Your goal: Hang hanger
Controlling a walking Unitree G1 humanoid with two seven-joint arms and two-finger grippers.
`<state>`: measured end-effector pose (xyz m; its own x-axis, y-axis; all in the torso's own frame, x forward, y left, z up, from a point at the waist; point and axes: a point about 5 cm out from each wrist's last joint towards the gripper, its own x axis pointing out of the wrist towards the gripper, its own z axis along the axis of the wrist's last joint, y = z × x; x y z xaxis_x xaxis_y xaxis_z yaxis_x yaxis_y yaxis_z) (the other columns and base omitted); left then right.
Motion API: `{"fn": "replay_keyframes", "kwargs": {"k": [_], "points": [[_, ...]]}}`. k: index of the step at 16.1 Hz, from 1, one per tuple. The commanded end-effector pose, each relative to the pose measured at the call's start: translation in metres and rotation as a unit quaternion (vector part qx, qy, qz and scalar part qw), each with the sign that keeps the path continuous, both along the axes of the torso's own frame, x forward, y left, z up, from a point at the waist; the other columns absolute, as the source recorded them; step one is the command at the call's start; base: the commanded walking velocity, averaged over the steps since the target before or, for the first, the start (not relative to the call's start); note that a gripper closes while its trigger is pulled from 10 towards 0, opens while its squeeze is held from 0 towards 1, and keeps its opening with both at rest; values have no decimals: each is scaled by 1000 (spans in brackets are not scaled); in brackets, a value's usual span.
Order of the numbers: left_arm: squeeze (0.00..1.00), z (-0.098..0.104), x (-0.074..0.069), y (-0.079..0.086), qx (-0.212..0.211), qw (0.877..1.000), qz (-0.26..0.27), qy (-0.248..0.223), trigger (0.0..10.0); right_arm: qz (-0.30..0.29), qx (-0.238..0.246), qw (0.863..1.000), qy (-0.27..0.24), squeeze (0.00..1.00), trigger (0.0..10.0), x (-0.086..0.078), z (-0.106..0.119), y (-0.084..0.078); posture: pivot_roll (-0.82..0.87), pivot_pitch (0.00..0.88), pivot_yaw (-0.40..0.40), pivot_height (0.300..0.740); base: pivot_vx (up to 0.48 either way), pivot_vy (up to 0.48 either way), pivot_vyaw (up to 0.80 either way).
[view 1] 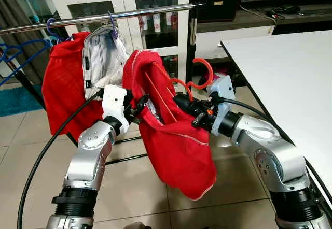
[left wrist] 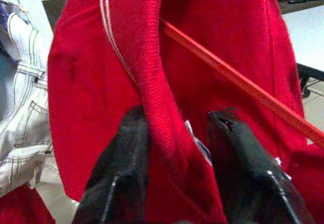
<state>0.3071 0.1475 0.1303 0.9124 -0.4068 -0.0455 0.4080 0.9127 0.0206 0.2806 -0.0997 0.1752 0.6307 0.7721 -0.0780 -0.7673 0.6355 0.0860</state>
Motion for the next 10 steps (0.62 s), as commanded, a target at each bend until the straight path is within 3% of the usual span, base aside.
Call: {"fn": "replay_keyframes", "kwargs": {"k": [1, 7, 10], "points": [[0, 1, 0, 3, 12, 1000, 5, 4, 0, 9, 10, 1000, -22, 0, 10000, -1, 8, 2, -51, 0, 103, 740, 0, 0, 0], [0, 4, 4, 6, 29, 999, 12, 16, 0, 10, 6, 1000, -21, 0, 10000, -1, 7, 1, -54, 0, 105, 740, 0, 0, 0], [0, 15, 6, 3, 41, 999, 0, 22, 0, 5, -12, 1000, -14, 0, 10000, 0, 3, -1, -53, 0, 101, 740, 0, 0, 0]]}}
